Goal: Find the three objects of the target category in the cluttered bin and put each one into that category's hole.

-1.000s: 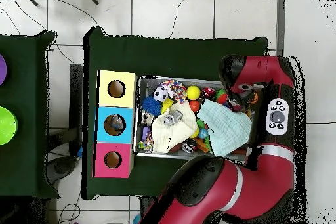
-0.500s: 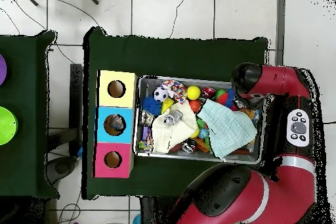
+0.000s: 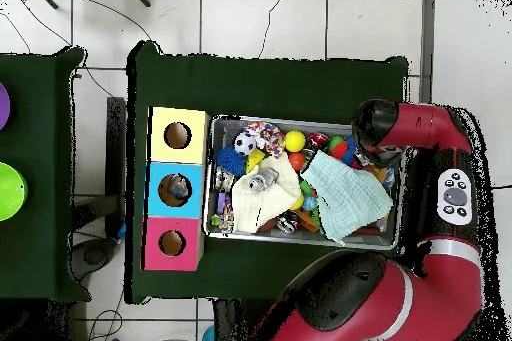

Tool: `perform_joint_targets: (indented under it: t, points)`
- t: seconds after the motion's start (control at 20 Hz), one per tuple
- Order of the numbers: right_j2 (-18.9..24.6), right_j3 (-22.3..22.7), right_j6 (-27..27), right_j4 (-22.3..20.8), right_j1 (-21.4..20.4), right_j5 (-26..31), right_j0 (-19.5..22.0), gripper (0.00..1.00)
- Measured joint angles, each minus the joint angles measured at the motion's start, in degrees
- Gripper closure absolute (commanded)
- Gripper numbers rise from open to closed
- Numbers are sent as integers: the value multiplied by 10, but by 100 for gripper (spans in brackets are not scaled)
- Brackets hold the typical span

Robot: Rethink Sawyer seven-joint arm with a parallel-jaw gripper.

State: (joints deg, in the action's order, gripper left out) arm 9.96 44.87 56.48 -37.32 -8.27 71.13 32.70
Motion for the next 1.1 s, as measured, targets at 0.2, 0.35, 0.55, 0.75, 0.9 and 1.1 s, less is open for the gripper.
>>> perform_joint_targets:
  t: [0.2,0.35,0.55,0.75,0.9,1.1]
  points:
    - [0,4,0,-1,-2,-4,0,0]
    - [-1,13,0,-1,-7,-13,0,0]
    - [-11,28,0,-1,-17,-32,-6,0]
    - [-30,33,0,-6,-18,-45,-21,0]
    - [-40,31,0,-15,-14,-48,-31,0]
    - [-51,24,0,-27,-7,-49,-44,0]
